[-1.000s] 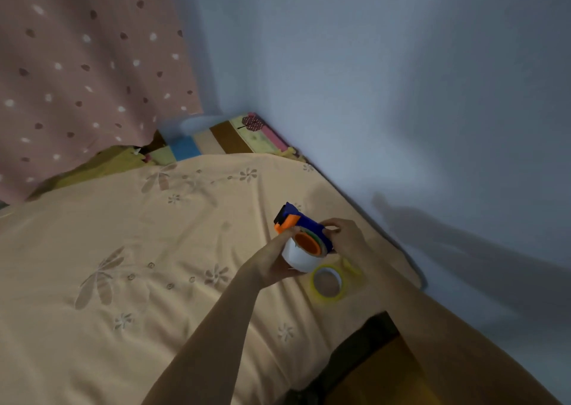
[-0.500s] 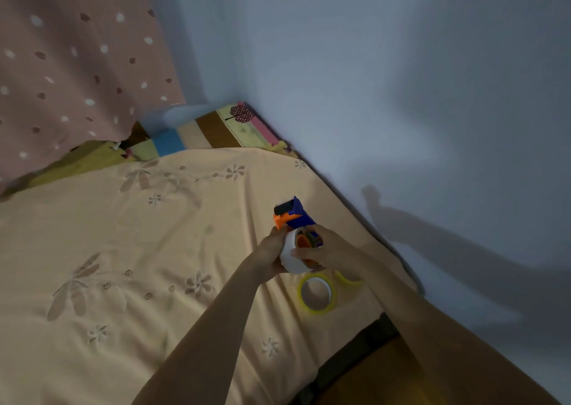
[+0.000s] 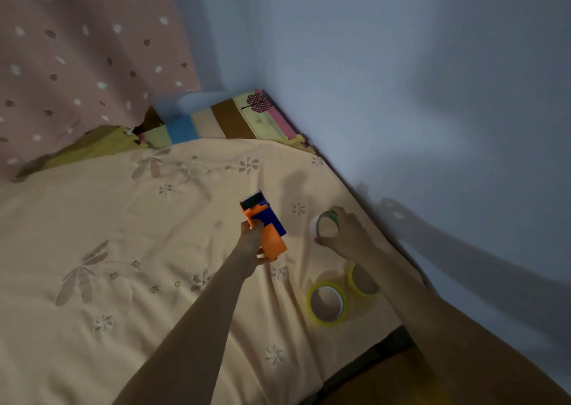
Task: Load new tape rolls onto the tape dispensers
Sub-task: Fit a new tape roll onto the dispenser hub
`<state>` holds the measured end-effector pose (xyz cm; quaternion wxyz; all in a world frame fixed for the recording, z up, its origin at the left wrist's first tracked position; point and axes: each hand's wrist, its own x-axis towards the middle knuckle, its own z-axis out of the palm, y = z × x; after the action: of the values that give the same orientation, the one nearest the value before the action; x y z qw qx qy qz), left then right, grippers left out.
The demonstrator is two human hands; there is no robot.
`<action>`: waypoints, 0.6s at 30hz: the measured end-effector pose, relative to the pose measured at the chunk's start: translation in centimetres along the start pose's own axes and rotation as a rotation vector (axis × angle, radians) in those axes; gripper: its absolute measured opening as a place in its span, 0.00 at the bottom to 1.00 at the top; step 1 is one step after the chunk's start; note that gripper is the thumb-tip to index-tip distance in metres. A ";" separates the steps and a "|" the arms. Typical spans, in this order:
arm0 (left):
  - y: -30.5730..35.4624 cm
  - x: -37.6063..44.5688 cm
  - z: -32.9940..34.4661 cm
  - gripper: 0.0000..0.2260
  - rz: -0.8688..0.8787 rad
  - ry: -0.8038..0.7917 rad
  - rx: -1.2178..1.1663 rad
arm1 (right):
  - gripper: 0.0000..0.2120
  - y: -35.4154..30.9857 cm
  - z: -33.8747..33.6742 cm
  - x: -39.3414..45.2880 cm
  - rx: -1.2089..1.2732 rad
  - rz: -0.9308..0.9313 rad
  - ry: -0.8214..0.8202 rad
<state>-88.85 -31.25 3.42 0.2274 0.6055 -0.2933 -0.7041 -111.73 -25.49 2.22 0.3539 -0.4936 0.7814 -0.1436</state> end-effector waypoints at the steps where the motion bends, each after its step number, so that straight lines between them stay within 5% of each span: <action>1: 0.1 0.1 -0.4 0.18 -0.004 0.009 0.001 | 0.46 -0.1 1.2 0.3 -0.076 0.004 -0.042; 11: 0.5 0.1 -4.6 0.20 -0.017 0.061 -0.009 | 0.42 -1.8 10.1 1.1 -0.452 -0.070 -0.157; 18: 1.2 -0.8 -7.8 0.20 -0.038 0.107 -0.026 | 0.46 -1.8 10.8 1.0 -0.479 0.034 -0.219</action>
<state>-81.08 -32.60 4.07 0.2374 0.6447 -0.2601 -0.6785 -103.29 -25.85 -4.81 0.3116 -0.5629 0.7583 0.1055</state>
